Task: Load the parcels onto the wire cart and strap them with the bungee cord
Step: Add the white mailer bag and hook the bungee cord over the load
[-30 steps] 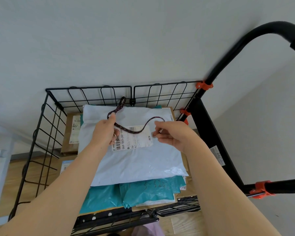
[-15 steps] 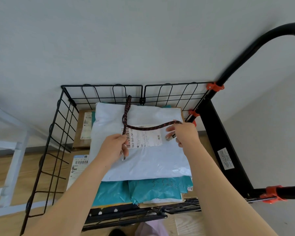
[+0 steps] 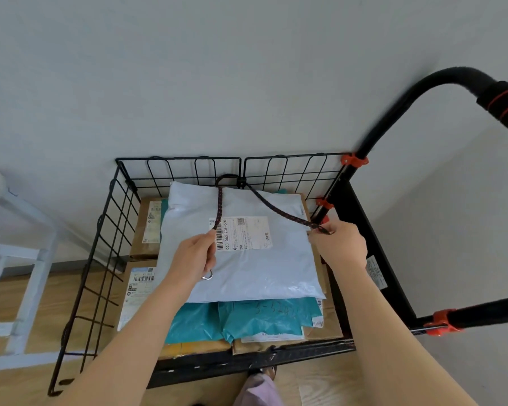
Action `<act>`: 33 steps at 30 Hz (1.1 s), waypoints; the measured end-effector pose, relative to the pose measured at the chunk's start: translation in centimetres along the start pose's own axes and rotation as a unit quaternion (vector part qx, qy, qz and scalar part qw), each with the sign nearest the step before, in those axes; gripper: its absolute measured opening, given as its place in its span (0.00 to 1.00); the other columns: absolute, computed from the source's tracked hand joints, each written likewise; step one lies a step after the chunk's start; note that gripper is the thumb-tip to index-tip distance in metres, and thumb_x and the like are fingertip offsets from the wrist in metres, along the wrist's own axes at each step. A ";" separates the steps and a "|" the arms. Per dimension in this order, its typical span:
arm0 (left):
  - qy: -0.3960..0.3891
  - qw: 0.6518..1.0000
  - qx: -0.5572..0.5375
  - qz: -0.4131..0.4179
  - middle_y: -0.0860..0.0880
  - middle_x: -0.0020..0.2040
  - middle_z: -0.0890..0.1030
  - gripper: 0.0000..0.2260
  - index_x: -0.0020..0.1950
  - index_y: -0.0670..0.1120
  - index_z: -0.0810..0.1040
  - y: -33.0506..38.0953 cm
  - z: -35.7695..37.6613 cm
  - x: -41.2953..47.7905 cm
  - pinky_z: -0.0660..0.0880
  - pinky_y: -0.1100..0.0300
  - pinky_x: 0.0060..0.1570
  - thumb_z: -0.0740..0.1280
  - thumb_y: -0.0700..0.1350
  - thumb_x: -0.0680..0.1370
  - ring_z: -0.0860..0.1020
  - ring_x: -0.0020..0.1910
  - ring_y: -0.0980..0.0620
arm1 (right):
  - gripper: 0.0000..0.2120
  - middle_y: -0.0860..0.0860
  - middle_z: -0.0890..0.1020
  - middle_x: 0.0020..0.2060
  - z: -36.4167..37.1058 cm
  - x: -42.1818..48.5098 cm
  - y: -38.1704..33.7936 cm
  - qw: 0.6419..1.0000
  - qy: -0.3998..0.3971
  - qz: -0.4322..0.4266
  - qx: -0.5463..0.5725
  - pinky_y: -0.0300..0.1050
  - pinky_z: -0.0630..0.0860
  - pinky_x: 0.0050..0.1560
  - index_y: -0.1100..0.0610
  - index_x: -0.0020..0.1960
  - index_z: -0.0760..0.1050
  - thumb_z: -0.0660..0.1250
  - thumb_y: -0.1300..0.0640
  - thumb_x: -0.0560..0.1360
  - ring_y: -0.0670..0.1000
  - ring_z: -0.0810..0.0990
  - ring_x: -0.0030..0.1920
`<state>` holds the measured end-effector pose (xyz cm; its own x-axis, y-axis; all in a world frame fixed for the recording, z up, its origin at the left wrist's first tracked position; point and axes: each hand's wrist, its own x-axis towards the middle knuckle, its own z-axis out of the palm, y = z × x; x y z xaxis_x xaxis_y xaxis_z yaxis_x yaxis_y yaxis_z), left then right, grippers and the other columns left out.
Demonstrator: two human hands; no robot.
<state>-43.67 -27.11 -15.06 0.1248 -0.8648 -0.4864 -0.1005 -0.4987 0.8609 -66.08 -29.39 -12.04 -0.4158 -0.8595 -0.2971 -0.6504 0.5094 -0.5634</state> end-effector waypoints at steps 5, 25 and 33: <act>-0.098 0.991 0.077 -0.046 0.52 0.19 0.64 0.18 0.33 0.45 0.66 0.1 0.1 -2.4 0.56 0.66 0.20 0.57 0.51 0.81 0.59 0.17 0.57 | 0.13 0.55 0.82 0.34 -0.7 -2.8 -1.2 0.947 -0.322 0.008 0.011 0.38 0.78 0.33 0.59 0.51 0.75 0.70 0.50 0.74 0.48 0.80 0.29; -0.185 0.948 0.234 -0.108 0.46 0.38 0.82 0.03 0.43 0.43 0.81 -3.7 -2.8 -1.3 0.73 0.70 0.29 0.69 0.41 0.75 0.78 0.35 0.56 | 0.05 0.61 0.84 0.39 7.1 -3.5 -2.8 0.946 -0.309 -0.056 0.081 0.34 0.67 0.23 0.60 0.39 0.75 0.66 0.64 0.74 0.41 0.74 0.21; -0.199 0.946 0.206 -0.155 0.45 0.38 0.82 0.03 0.47 0.40 0.79 -4.0 -2.6 -1.0 0.77 0.67 0.32 0.69 0.35 0.74 0.80 0.32 0.56 | 0.08 0.55 0.79 0.27 9.7 -2.8 -2.8 0.938 -0.339 -0.073 -0.008 0.33 0.69 0.24 0.58 0.29 0.75 0.66 0.65 0.66 0.47 0.74 0.23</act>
<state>-40.81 -24.09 -17.64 -0.1621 -0.5865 -0.7936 -0.5058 -0.6411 0.5771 -56.96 -28.85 -17.08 0.1751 -0.7460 -0.6425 -0.6804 0.3800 -0.6267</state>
